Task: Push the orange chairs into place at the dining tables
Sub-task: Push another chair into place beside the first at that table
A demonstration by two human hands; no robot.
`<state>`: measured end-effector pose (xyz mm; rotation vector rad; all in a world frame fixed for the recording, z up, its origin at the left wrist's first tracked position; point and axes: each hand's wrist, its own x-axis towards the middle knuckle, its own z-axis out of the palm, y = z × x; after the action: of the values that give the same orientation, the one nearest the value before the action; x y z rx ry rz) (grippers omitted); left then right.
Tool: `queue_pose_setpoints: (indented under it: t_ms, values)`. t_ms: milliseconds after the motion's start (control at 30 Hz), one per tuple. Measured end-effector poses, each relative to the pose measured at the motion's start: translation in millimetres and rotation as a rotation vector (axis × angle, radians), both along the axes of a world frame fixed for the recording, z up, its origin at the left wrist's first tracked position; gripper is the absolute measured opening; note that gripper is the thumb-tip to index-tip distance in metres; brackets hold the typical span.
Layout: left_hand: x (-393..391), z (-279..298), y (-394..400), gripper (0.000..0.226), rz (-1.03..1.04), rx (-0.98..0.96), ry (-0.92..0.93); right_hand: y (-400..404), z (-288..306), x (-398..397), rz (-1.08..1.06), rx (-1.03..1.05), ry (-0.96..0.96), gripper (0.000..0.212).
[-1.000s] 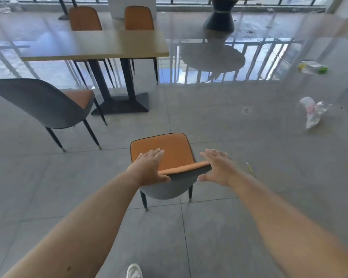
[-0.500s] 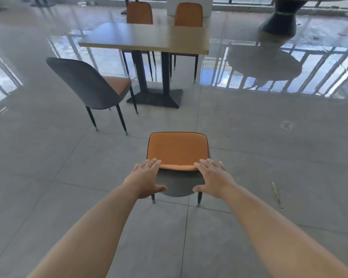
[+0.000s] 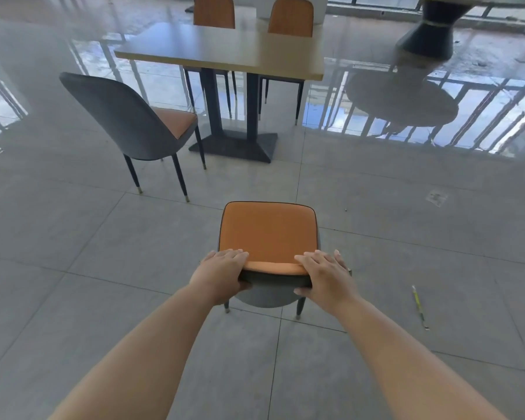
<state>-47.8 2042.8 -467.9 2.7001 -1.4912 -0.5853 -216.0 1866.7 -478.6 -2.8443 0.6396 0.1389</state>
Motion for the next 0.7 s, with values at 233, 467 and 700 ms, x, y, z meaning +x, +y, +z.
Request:
queue_pose_setpoints:
  t_ms: [233, 467, 700]
  values:
    - [-2.8, 1.2, -6.2, 0.056, 0.022, -0.021, 0.008, -12.8, 3.3, 4.5, 0.037, 0.017, 0.042, 0.06]
    - [-4.1, -2.0, -22.8, 0.056, 0.071, -0.005, 0.017, -36.1, 4.0, 12.4, 0.086, 0.026, 0.062, 0.059]
    - [0.6, -6.3, -41.4, 0.031, 0.17, -0.049, 0.029, -65.1, 6.4, 27.0, 0.137, 0.053, 0.068, 0.055]
